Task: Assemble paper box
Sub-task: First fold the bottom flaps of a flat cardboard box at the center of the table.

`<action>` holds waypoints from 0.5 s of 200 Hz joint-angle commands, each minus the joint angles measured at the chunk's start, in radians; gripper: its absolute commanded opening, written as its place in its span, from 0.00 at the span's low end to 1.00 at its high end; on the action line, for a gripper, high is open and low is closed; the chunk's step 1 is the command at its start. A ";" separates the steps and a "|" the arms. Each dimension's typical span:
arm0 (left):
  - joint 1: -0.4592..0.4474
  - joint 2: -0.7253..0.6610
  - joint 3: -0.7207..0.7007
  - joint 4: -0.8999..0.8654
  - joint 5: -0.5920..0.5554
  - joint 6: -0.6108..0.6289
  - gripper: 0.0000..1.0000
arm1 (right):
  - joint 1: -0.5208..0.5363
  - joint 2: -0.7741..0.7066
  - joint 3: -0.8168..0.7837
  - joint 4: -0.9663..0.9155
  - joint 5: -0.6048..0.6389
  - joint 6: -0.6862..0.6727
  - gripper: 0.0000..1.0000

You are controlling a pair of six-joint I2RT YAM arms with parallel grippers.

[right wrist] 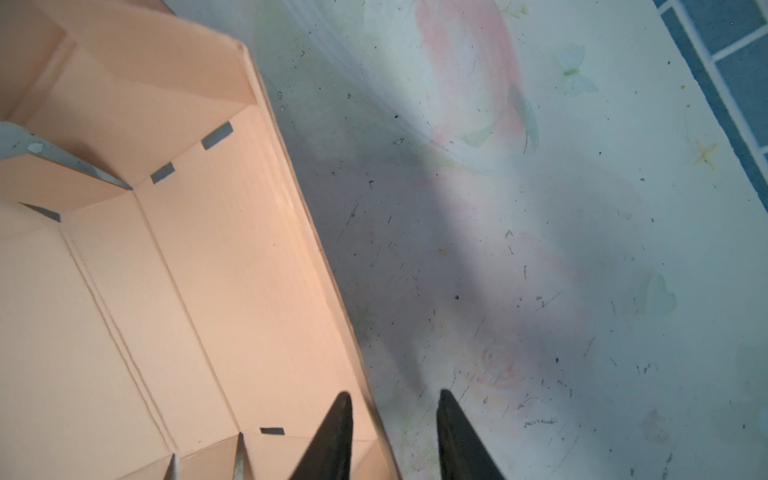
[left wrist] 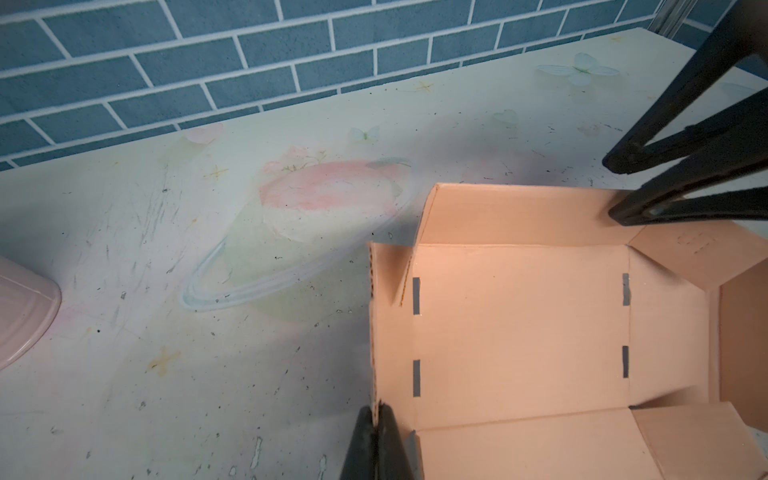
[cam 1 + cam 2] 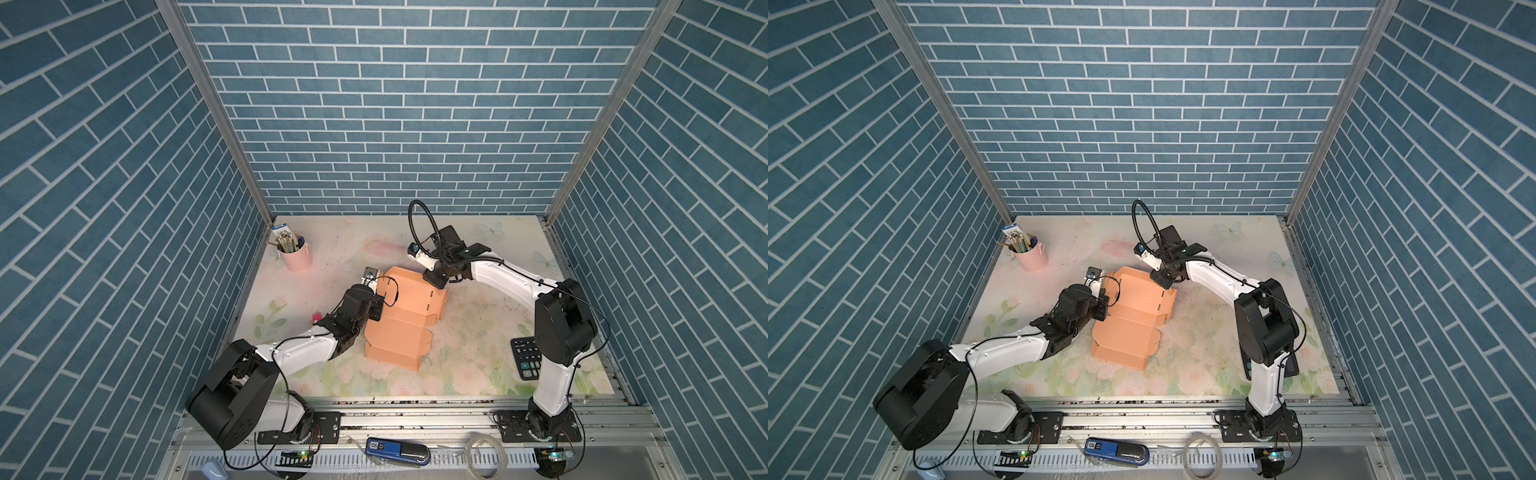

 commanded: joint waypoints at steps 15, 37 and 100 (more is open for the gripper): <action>-0.008 -0.024 -0.007 0.004 0.007 -0.010 0.00 | 0.005 0.025 0.052 -0.037 -0.042 -0.048 0.39; -0.008 -0.027 -0.010 0.004 0.006 -0.010 0.00 | 0.006 0.025 0.037 -0.040 -0.110 -0.044 0.39; -0.009 -0.032 -0.011 0.004 0.002 -0.006 0.00 | 0.000 0.049 0.032 -0.046 -0.152 -0.043 0.34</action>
